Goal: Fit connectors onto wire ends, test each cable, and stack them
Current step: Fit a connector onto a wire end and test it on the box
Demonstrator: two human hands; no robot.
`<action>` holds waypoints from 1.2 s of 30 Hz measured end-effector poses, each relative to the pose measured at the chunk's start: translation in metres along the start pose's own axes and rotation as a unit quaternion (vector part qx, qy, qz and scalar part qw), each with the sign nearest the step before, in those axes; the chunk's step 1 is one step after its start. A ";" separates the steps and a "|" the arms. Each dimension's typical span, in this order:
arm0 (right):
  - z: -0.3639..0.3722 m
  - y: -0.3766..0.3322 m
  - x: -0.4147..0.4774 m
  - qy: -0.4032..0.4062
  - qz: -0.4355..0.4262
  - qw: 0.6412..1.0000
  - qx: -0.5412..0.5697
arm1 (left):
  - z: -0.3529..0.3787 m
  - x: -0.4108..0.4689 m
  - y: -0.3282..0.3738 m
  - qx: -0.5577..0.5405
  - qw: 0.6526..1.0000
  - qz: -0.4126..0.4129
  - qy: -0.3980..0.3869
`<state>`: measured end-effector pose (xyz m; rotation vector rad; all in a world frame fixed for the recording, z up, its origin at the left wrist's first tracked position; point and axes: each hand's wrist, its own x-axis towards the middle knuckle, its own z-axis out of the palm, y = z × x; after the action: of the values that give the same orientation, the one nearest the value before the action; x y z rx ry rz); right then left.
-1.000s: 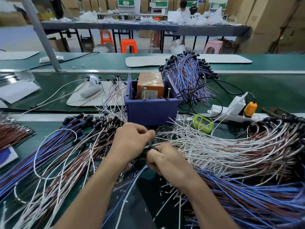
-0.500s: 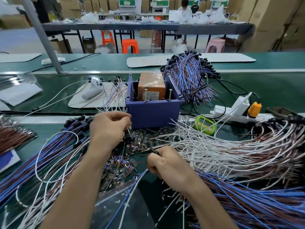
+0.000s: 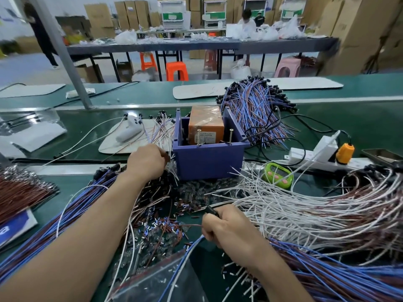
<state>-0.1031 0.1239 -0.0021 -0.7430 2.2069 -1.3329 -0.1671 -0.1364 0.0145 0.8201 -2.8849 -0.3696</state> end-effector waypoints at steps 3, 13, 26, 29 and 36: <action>0.000 0.000 0.000 -0.002 0.001 1.000 0.007 | 0.000 0.008 0.002 0.097 0.995 0.030 0.011; -0.001 0.002 0.001 -0.001 0.011 1.000 0.024 | 0.004 0.018 0.014 0.179 0.983 0.047 0.013; 0.001 0.002 0.001 0.012 0.002 0.998 0.058 | -0.047 -0.070 -0.003 -0.545 0.833 -0.073 0.064; 0.002 0.002 -0.001 0.031 -0.038 0.997 0.061 | -0.053 -0.111 0.013 -0.610 0.792 -0.010 0.015; 0.005 0.003 0.002 0.063 -0.136 0.981 0.123 | -0.024 -0.156 0.049 -0.622 0.779 0.066 -0.046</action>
<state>-0.1022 0.1208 -0.0076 -0.9096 2.0349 -1.7943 -0.0552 -0.0176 0.0435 0.2987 -1.9410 -1.9688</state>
